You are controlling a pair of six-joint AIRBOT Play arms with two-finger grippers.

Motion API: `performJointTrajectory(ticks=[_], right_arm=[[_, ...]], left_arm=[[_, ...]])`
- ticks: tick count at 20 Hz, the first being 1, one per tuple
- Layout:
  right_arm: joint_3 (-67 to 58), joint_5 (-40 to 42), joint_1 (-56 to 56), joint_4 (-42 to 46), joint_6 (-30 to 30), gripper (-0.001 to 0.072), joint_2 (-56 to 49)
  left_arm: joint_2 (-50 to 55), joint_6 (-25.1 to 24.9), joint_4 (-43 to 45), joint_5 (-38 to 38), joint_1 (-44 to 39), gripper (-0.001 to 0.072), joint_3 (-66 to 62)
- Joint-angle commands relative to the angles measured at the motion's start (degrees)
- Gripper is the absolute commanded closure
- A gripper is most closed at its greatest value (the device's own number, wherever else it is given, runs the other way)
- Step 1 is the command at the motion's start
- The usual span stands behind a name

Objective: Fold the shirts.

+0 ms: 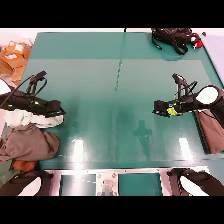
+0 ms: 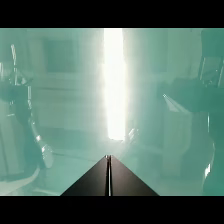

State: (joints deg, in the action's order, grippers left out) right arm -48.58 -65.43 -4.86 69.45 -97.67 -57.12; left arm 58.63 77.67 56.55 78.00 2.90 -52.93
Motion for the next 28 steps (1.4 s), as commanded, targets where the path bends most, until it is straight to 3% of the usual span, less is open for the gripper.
performJointTrajectory(ticks=[1,17,21,24,25,27,28], right_arm=[[0.0,0.0,0.0,0.0,0.0,0.0695,0.0],[0.0,0.0,0.0,0.0,0.0,0.0695,0.0],[0.0,0.0,0.0,0.0,0.0,0.0695,0.0],[0.0,0.0,0.0,0.0,0.0,0.0695,0.0],[0.0,0.4,0.0,0.0,0.0,0.0695,0.0],[0.1,1.0,0.0,0.0,0.0,0.0695,0.0],[0.2,1.0,0.0,0.0,0.0,0.0695,-0.1]], left_arm=[[0.0,0.0,0.0,-0.1,0.0,0.0681,0.0],[0.0,-0.1,0.0,-0.2,0.0,0.0681,0.0],[0.0,-0.2,0.0,-5.1,0.0,0.0681,0.0],[0.1,-0.2,8.0,-5.3,0.0,0.0679,0.0],[0.2,-0.1,13.9,-6.4,0.0,0.0647,0.0],[0.3,0.3,24.1,-5.6,0.0,0.0172,0.0],[0.3,4.9,31.1,-7.5,0.1,0.0147,0.0]])
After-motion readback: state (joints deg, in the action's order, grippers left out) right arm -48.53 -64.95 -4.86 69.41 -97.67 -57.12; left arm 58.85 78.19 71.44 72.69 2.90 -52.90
